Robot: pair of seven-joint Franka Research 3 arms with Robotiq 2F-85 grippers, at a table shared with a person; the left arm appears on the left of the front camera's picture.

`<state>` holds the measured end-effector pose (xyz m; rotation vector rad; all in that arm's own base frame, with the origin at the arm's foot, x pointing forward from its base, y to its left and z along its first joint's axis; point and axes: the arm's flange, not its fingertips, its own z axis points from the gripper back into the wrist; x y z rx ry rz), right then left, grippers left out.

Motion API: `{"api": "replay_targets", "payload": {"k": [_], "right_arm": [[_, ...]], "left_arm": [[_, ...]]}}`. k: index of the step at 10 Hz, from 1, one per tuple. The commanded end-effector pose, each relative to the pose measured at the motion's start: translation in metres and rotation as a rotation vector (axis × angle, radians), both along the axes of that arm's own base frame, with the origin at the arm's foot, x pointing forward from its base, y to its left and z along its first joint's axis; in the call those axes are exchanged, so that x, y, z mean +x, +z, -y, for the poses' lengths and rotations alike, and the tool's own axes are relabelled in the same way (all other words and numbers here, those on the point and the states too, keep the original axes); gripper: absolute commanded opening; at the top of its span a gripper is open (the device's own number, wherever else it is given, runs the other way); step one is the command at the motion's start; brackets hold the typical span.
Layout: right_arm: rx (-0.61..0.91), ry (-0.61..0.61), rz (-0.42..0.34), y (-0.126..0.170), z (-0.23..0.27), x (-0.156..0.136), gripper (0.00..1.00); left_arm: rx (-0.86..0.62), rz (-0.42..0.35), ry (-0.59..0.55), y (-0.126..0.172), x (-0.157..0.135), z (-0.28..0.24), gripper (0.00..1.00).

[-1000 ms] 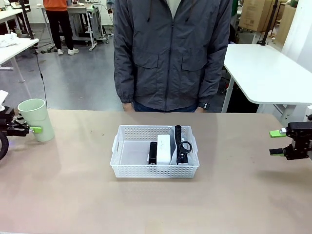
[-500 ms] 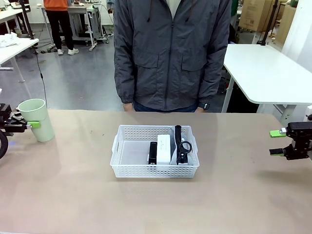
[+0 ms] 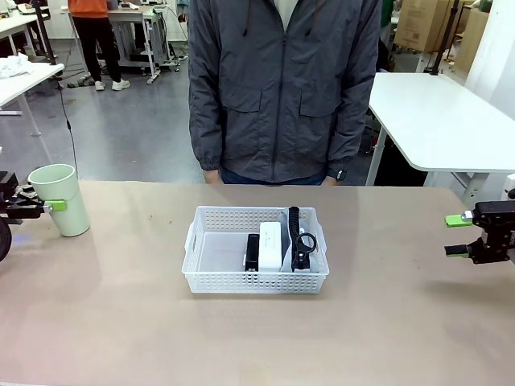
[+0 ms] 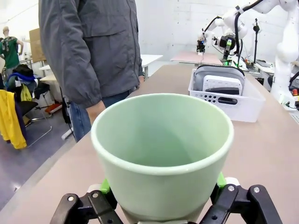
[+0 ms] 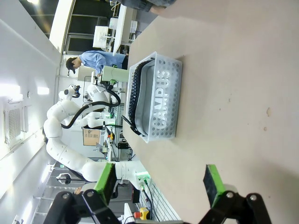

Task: Efficiently arrange items inside the basket to fit them all.
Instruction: Pick up the Reusable plastic cup and place it inside the Organizing basket.

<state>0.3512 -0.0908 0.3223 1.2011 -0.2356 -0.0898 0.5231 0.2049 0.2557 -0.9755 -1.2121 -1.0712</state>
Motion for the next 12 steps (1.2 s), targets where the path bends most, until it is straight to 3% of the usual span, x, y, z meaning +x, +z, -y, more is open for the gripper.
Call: {"api": "replay_targets", "payload": {"k": [1,2,3,4,5,6,7,9,10,11,12], "right_arm": [[0.0,0.01,-0.01,0.003,0.001,-0.002,1.0],[0.0,0.01,-0.01,0.003,0.001,-0.002,1.0],[0.0,0.01,-0.01,0.003,0.001,-0.002,1.0],[0.0,0.01,-0.01,0.003,0.001,-0.002,1.0],[0.0,0.01,-0.01,0.003,0.001,-0.002,1.0],[0.0,0.01,-0.01,0.003,0.001,-0.002,1.0],[0.0,0.01,-0.01,0.003,0.001,-0.002,1.0],[0.0,0.01,-0.01,0.003,0.001,-0.002,1.0],[0.0,0.01,-0.01,0.003,0.001,-0.002,1.0],[0.0,0.01,-0.01,0.003,0.001,-0.002,1.0],[0.0,0.01,-0.01,0.003,0.001,-0.002,1.0]], "left_arm": [[-0.014,-0.011,-0.001,0.02,-0.01,0.001,0.0],[-0.027,-0.034,0.025,0.034,-0.016,0.006,0.0],[-0.036,-0.045,0.045,0.055,-0.025,0.009,0.34],[-0.037,-0.044,0.058,0.082,-0.041,0.01,0.33],[0.043,-0.076,0.094,0.111,-0.06,0.012,0.0],[0.085,-0.054,0.1,0.132,-0.079,0.017,0.33],[0.121,-0.05,0.085,0.148,-0.091,0.025,0.0],[0.237,-0.178,0.101,0.171,-0.099,0.052,0.0],[0.241,-0.181,0.104,0.174,-0.1,0.061,0.34],[0.24,-0.163,0.11,0.172,-0.103,0.067,0.34],[0.224,-0.115,0.152,0.168,-0.107,0.063,0.0]]}}
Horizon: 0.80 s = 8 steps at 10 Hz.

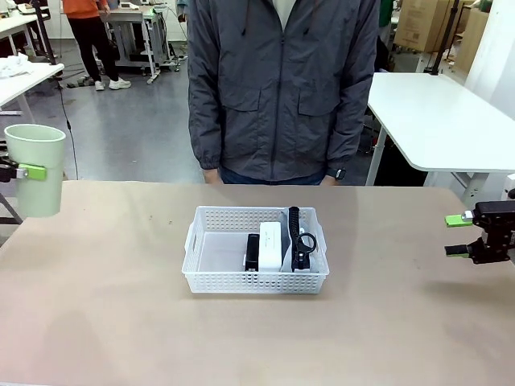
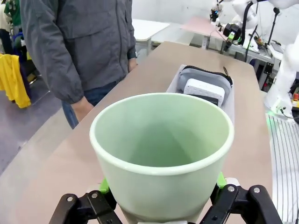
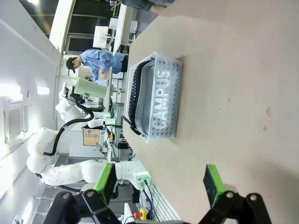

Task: Efficiently arrange items inside the basket to fit them all.
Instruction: Pick up the Reusable plastic cup and place it inside the Organizing basket.

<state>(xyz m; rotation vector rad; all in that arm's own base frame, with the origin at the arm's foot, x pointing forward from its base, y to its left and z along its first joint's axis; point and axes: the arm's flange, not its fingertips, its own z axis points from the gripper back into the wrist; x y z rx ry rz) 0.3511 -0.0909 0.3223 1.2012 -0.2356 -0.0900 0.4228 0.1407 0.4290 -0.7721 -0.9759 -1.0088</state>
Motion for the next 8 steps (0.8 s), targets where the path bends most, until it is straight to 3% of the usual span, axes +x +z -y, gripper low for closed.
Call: {"api": "replay_targets", "payload": {"k": [1,2,5,6,7,8], "right_arm": [[0.0,0.01,-0.01,0.003,0.001,-0.002,1.0],[0.0,0.01,-0.01,0.003,0.001,-0.002,1.0],[0.0,0.01,-0.01,0.003,0.001,-0.002,1.0],[0.0,0.01,-0.01,0.003,0.001,-0.002,1.0],[0.0,0.01,-0.01,0.003,0.001,-0.002,1.0],[0.0,0.01,-0.01,0.003,0.001,-0.002,1.0]], "left_arm": [[0.005,0.07,-0.014,-0.014,-0.012,-0.021,0.34],[0.0,0.0,0.0,0.0,0.0,0.0,0.34],[0.0,0.0,0.0,0.0,0.0,0.0,0.34],[0.005,0.01,-0.004,-0.007,-0.002,-0.003,0.88],[0.026,-0.024,0.017,-0.005,-0.014,0.007,0.88],[-0.03,-0.116,-0.017,0.017,-0.026,0.038,0.88]]}}
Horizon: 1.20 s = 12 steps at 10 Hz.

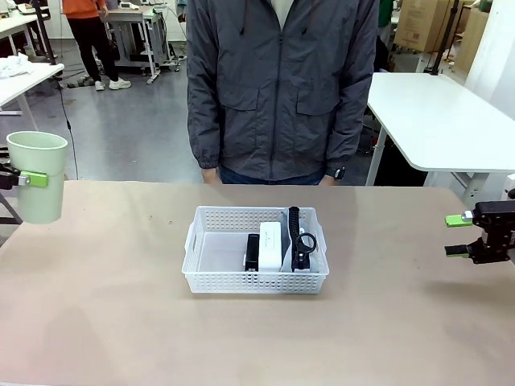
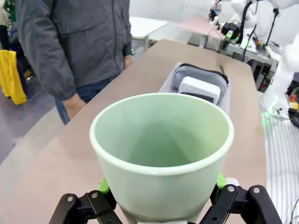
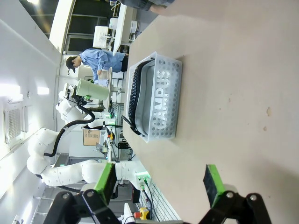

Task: Efficiently arrange items inside the basket to fit them all.
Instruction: Pick up the Reusable plastic cup and place it inside the Organizing basket.

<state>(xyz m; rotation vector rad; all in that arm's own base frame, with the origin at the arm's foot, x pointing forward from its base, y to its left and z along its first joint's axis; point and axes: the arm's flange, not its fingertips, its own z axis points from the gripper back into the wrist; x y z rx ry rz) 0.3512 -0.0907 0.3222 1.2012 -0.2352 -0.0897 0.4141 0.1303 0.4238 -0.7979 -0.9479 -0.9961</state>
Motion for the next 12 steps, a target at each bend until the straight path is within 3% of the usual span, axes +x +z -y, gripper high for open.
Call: {"api": "replay_targets", "payload": {"k": [1,2,4,5,7,8,10,12], "right_arm": [[0.0,0.01,-0.01,0.003,0.001,-0.002,1.0],[0.0,0.01,-0.01,0.003,0.001,-0.002,1.0],[0.0,0.01,-0.01,0.003,0.001,-0.002,1.0],[0.0,0.01,-0.01,0.003,0.001,-0.002,1.0],[0.0,0.01,-0.01,0.003,0.001,-0.002,1.0],[0.0,0.01,-0.01,0.003,0.001,-0.002,1.0],[0.0,0.01,-0.01,0.003,0.001,-0.002,1.0],[0.0,0.01,-0.01,0.003,0.001,-0.002,1.0]], "left_arm": [[0.004,-0.258,-0.023,0.045,-0.03,0.065,0.88],[-0.128,-0.302,0.032,0.065,-0.034,0.104,0.88],[0.022,-0.515,0.116,0.078,-0.043,0.159,0.88],[0.115,-0.559,0.138,0.08,-0.047,0.187,0.88],[0.357,-0.558,0.194,0.087,-0.055,0.242,0.88],[0.472,-0.481,0.294,0.094,-0.05,0.27,0.88],[0.599,-0.351,0.606,0.102,-0.024,0.314,0.88],[0.717,-0.42,0.536,0.091,-0.005,0.358,0.88]]}}
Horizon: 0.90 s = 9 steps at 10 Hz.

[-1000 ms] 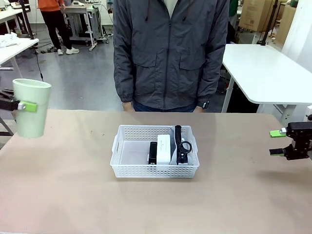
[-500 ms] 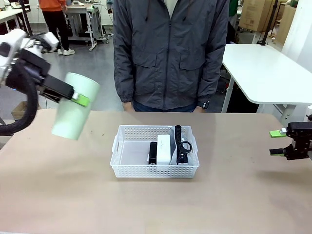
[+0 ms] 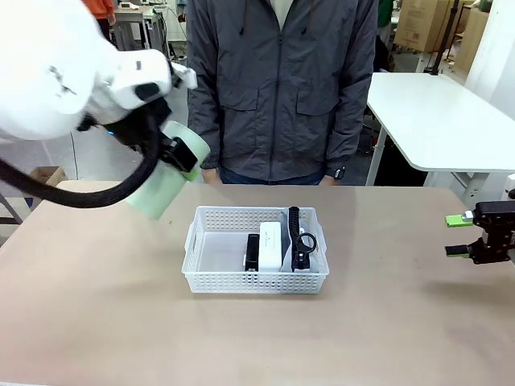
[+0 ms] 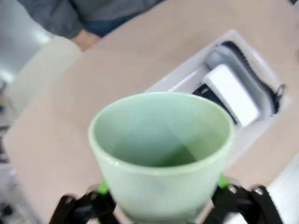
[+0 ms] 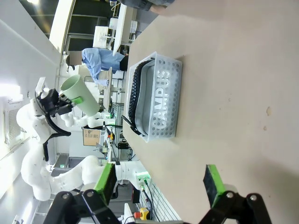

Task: Efficiently arrange items inside the basket to fit them all.
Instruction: Pick up the Reusable plastic cup and place it inside the Organizing basket.

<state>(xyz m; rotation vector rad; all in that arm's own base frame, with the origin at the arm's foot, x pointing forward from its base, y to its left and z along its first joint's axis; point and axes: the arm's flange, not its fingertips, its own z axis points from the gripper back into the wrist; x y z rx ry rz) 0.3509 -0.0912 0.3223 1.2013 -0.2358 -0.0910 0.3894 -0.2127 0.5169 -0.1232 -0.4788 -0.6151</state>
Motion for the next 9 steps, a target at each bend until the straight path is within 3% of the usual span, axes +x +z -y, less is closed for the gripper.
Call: {"api": "replay_targets", "payload": {"k": [1,4,5,6,9], "right_arm": [[0.0,0.011,-0.01,0.003,0.001,-0.002,1.0],[0.0,0.011,-0.01,0.003,0.001,-0.002,1.0],[0.0,0.011,-0.01,0.003,0.001,-0.002,1.0],[0.0,0.011,-0.01,0.003,0.001,-0.002,1.0],[0.0,0.011,-0.01,0.003,0.001,-0.002,1.0]], "left_arm": [[0.04,-0.18,0.009,-0.01,0.029,0.03,0.88],[-0.073,-0.313,-0.062,-0.014,0.045,0.052,0.88],[-0.132,-0.476,-0.202,-0.012,0.048,0.053,0.88],[0.013,-0.259,-0.031,-0.035,0.04,0.055,0.88],[0.013,-0.259,-0.031,-0.035,0.04,0.055,0.88]]}}
